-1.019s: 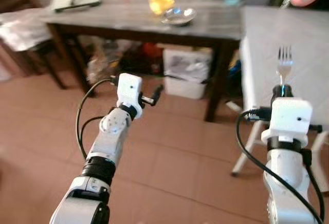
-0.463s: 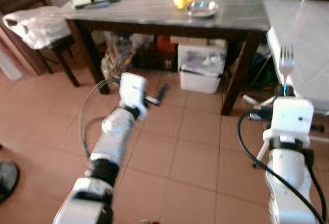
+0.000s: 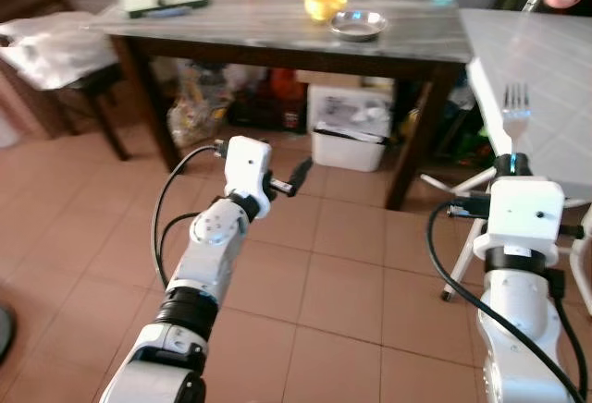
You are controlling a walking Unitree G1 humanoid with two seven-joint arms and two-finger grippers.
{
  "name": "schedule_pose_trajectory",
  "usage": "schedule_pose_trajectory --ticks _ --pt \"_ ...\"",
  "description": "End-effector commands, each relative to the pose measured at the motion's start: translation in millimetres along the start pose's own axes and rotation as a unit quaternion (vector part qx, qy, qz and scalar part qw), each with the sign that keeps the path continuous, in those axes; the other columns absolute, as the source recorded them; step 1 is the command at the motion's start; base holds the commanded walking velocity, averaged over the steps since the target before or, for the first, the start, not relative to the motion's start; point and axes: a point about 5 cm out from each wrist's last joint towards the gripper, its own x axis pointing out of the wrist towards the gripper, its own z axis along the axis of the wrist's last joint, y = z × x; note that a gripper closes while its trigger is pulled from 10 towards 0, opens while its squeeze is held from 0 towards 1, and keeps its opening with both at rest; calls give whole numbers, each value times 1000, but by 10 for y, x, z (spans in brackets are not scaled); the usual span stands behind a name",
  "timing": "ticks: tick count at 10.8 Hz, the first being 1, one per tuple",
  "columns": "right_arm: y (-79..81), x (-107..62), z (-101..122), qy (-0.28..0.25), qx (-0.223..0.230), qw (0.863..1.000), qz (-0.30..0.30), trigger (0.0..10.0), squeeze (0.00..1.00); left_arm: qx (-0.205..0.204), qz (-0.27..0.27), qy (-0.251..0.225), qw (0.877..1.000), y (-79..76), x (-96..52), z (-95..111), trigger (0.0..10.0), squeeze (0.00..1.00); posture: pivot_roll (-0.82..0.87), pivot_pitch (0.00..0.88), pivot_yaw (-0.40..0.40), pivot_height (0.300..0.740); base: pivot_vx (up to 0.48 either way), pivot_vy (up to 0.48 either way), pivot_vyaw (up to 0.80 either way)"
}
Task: Setting the table
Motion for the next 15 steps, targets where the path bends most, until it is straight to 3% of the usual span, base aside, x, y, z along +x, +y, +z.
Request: schedule_pose_trajectory --ticks 1,8,15 --pt "-29 4 20 -6 -5 1000 -8 10000 0 2 -11 -6 1000 -26 13 44 10000 0 14 107 44 740 364 0 0" --pt "-7 9 13 -8 -4 1000 -4 10000 0 3 -17 4 1000 -81 0 -5 10000 0 14 105 47 740 344 0 0" --pt "4 19 26 -12 -7 1000 -3 10000 0 -14 -45 5 999 -335 50 -25 10000 0 3 100 51 740 311 0 -613"
